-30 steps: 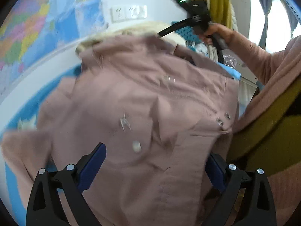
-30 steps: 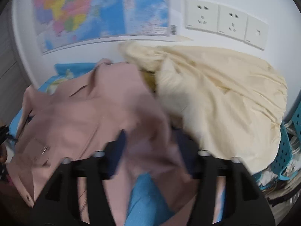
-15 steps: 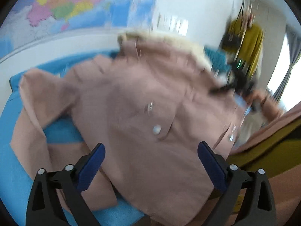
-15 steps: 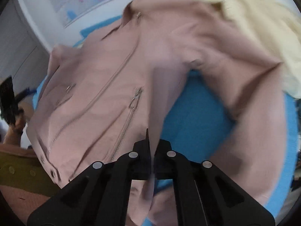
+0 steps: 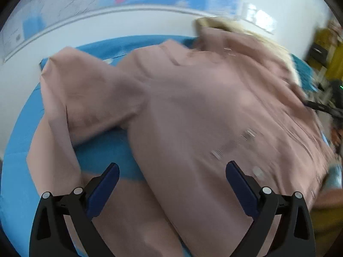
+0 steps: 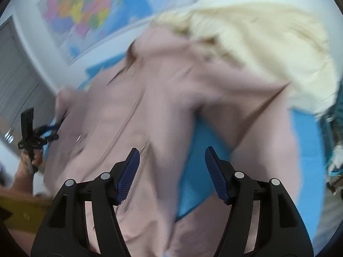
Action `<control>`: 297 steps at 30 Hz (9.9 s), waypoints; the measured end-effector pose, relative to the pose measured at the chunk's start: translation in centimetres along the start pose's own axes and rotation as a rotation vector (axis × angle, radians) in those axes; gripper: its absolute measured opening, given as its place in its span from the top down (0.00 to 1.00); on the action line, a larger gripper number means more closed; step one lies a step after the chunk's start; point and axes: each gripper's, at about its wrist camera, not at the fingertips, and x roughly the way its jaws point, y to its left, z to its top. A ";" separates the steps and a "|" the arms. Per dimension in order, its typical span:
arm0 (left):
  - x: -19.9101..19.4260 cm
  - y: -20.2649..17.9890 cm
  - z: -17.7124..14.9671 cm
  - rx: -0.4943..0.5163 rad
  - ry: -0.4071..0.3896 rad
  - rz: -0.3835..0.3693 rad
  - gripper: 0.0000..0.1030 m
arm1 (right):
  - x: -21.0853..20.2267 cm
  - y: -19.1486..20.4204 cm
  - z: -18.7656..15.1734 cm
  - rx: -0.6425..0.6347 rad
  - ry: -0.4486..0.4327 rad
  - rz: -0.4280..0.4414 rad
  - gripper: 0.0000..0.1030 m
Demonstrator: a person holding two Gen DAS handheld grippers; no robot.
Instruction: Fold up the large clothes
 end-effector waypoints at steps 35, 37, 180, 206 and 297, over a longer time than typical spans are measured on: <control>2.9 -12.0 11.2 0.217 -0.177 -0.374 0.13 | -3.6 13.4 5.6 -0.219 0.109 0.544 0.59; 2.7 -10.3 10.9 0.178 -0.164 -0.357 0.13 | 0.7 15.5 5.0 -0.257 0.211 0.515 0.28; 5.1 3.1 6.5 0.070 0.029 0.043 0.42 | 11.9 4.6 11.8 0.038 0.220 0.228 0.30; 5.5 2.2 4.8 0.040 0.014 0.097 0.32 | 13.1 11.9 10.8 -0.574 0.047 -0.412 0.90; -3.3 1.2 -13.3 -0.217 0.168 -0.358 0.26 | -0.1 4.1 -12.3 0.183 0.244 0.553 0.50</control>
